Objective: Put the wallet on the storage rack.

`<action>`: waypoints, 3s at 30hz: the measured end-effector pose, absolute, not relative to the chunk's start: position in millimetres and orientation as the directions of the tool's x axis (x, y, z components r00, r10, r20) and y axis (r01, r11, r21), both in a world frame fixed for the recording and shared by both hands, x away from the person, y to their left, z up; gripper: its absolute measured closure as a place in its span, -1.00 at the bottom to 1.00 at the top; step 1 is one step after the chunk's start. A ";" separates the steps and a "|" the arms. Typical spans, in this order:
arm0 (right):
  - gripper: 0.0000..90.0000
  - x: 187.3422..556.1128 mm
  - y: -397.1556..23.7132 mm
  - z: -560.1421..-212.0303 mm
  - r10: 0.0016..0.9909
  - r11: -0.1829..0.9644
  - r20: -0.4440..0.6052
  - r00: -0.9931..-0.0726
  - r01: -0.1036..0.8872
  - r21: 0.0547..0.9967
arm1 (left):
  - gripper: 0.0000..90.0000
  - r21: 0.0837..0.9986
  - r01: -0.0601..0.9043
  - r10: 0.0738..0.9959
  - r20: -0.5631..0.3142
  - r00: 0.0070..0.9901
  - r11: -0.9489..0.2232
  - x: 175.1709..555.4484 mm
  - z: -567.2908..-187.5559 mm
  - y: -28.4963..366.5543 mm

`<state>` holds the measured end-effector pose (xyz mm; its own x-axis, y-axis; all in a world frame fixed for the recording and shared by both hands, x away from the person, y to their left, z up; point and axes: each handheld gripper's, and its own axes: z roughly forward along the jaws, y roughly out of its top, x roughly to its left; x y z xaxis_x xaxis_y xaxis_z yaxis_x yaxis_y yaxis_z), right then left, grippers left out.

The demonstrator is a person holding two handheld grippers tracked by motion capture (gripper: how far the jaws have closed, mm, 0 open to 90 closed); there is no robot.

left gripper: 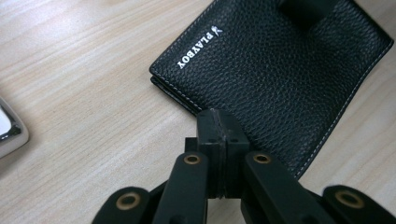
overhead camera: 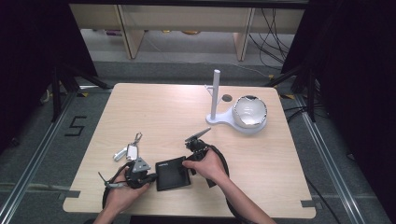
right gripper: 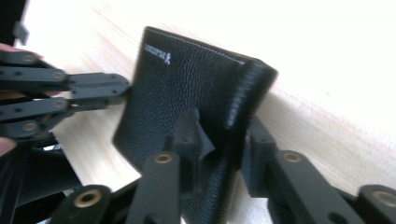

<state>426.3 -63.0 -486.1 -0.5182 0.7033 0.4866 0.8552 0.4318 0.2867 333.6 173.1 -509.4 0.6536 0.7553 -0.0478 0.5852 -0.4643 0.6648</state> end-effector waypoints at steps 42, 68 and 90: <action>0.76 417.8 -155.5 -372.7 0.135 0.983 -0.157 -0.978 0.112 0.147 | 0.55 0.831 0.462 0.778 -0.057 0.626 -0.311 332.3 -515.4 180.9; 0.76 425.2 -187.0 -355.1 0.074 0.997 -0.252 -0.965 0.068 0.034 | 0.36 0.860 0.401 0.783 -0.003 0.622 -0.315 332.3 -518.3 181.5; 0.76 446.9 -214.6 -334.6 0.125 0.992 -0.304 -0.944 0.127 0.013 | 0.22 0.894 0.330 0.795 0.045 0.605 -0.302 332.3 -521.9 180.6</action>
